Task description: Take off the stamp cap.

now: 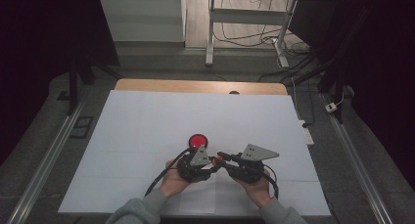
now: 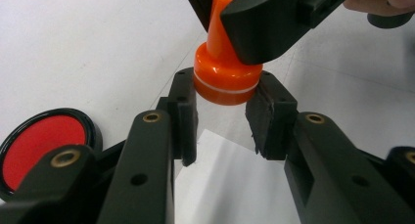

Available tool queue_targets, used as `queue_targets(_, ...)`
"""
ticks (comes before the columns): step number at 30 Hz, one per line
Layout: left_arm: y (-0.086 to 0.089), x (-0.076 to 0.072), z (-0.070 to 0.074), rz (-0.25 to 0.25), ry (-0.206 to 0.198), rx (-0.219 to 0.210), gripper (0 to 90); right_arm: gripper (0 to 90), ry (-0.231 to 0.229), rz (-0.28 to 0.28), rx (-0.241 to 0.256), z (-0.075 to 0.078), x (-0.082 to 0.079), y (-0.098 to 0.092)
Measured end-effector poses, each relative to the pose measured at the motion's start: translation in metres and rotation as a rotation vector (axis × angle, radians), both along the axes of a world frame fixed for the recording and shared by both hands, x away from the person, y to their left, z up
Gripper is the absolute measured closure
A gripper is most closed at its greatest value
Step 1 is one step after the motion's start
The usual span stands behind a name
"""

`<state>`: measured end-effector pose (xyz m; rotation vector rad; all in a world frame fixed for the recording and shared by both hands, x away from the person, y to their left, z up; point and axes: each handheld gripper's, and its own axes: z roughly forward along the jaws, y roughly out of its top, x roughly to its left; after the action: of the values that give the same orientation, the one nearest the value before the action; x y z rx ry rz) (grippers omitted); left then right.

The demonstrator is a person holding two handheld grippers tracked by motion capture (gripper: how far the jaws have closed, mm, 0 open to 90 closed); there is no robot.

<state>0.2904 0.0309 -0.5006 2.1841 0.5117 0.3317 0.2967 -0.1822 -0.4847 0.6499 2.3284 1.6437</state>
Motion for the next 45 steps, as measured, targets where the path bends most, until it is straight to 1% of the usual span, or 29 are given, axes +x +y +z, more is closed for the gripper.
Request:
queue_targets(4,0.000,-0.001,0.000,0.000,-0.010,0.008,65.4,72.5,0.011,0.000,0.006,0.000,0.001,-0.001)
queue_targets(10,-0.001,-0.001,0.000,0.001,-0.018,0.024,65.5,72.6,0.010,0.000,-0.001,0.000,0.001,0.000)
queue_targets(20,-0.002,-0.003,0.000,0.005,-0.029,0.040,65.6,72.7,0.019,0.000,0.006,-0.001,0.001,-0.001)
queue_targets(21,-0.003,-0.003,0.000,0.005,-0.034,0.066,65.6,72.7,0.019,-0.001,0.006,-0.001,0.001,0.000)
queue_targets(22,-0.005,-0.003,-0.003,0.006,-0.042,0.112,65.6,72.8,0.000,-0.034,0.041,0.002,0.000,-0.003)
queue_targets(23,-0.006,-0.003,-0.008,0.005,-0.044,0.148,65.6,72.8,0.000,-0.034,0.041,0.002,0.000,-0.003)
queue_targets(24,-0.004,-0.002,-0.012,0.006,-0.006,0.105,65.6,72.8,0.006,-0.049,0.073,0.007,0.002,-0.008)
queue_targets(25,-0.002,-0.001,-0.012,0.010,0.012,0.068,65.6,72.8,-0.003,-0.063,0.082,0.012,0.003,-0.013)
queue_targets(26,-0.003,-0.002,-0.009,0.010,-0.008,0.073,65.6,72.8,-0.027,-0.069,0.065,0.015,0.003,-0.016)
queue_targets(27,-0.002,-0.003,-0.005,0.006,-0.025,0.076,65.6,72.8,-0.033,-0.073,0.065,0.016,0.002,-0.019)
queue_targets(28,-0.002,-0.004,-0.002,0.007,-0.027,0.055,65.5,72.8,-0.025,-0.072,0.070,0.015,0.001,-0.020)
queue_targets(30,-0.001,-0.004,0.000,0.001,-0.034,0.051,65.5,72.7,-0.026,-0.068,0.062,0.014,0.001,-0.021)
queue_targets(33,0.000,-0.004,0.000,-0.007,-0.030,0.046,65.5,72.7,-0.022,-0.059,0.062,0.013,0.001,-0.019)
queue_targets(36,0.003,-0.003,0.001,-0.012,-0.025,0.029,65.4,72.7,-0.026,-0.051,0.065,0.014,0.001,-0.019)
queue_targets(45,0.012,-0.001,0.005,-0.004,-0.018,-0.003,65.3,72.6,-0.016,-0.047,0.063,0.012,0.002,-0.018)
